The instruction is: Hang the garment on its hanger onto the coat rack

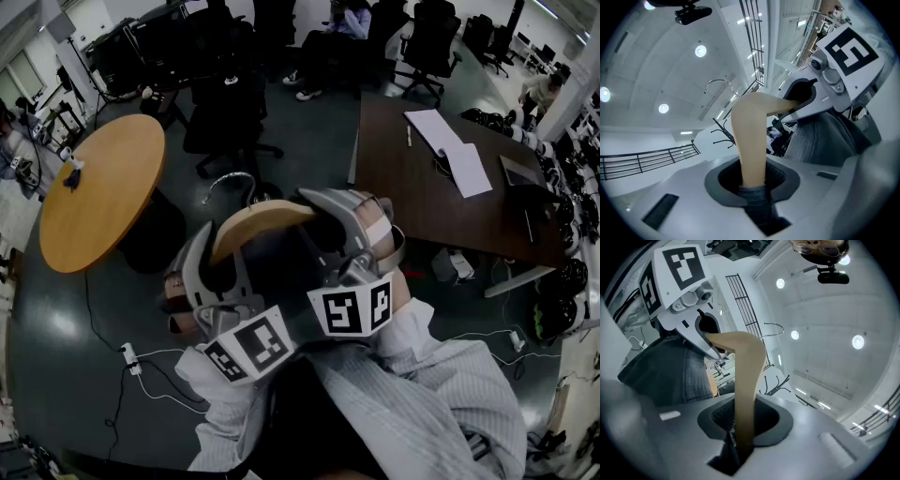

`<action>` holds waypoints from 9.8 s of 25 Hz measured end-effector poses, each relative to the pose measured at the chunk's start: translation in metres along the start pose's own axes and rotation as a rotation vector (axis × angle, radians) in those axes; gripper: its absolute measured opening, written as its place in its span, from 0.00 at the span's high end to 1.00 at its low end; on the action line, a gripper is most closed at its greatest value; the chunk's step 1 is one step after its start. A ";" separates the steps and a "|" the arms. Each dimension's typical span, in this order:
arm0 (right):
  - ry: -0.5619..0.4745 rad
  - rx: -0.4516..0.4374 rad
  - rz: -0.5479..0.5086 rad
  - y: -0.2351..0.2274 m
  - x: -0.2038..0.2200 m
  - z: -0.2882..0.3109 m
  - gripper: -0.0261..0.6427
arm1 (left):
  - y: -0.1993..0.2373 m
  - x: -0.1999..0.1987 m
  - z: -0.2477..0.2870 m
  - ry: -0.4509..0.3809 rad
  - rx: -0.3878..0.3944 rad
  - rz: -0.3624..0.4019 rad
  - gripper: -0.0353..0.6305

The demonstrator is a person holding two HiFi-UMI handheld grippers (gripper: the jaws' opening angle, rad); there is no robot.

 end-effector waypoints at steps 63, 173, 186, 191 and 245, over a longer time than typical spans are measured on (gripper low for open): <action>0.067 -0.033 0.042 0.006 0.128 0.387 0.85 | 0.069 0.151 0.378 0.030 0.099 -0.007 0.84; 0.202 0.124 0.085 -0.106 0.290 0.640 0.72 | 0.095 0.143 0.738 -0.419 0.286 -0.027 0.68; 0.220 0.255 0.393 -0.086 0.294 0.592 0.72 | 0.072 0.113 0.698 -0.547 0.398 -0.525 0.68; 0.278 0.293 0.553 -0.076 0.314 0.564 0.76 | 0.034 0.102 0.688 -0.518 0.552 -0.630 0.68; 0.408 0.404 0.827 -0.072 0.370 0.463 0.96 | -0.098 0.038 0.644 -0.440 0.892 -0.650 0.94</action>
Point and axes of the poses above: the fingertips, and each gripper's own axes: z forward along the fingers, y to its left, x out of its underside, the point moved 2 cm from there along -z, backward along the fingers, and after that the axes turned 2 degrees about z, right-handed, at the moved point
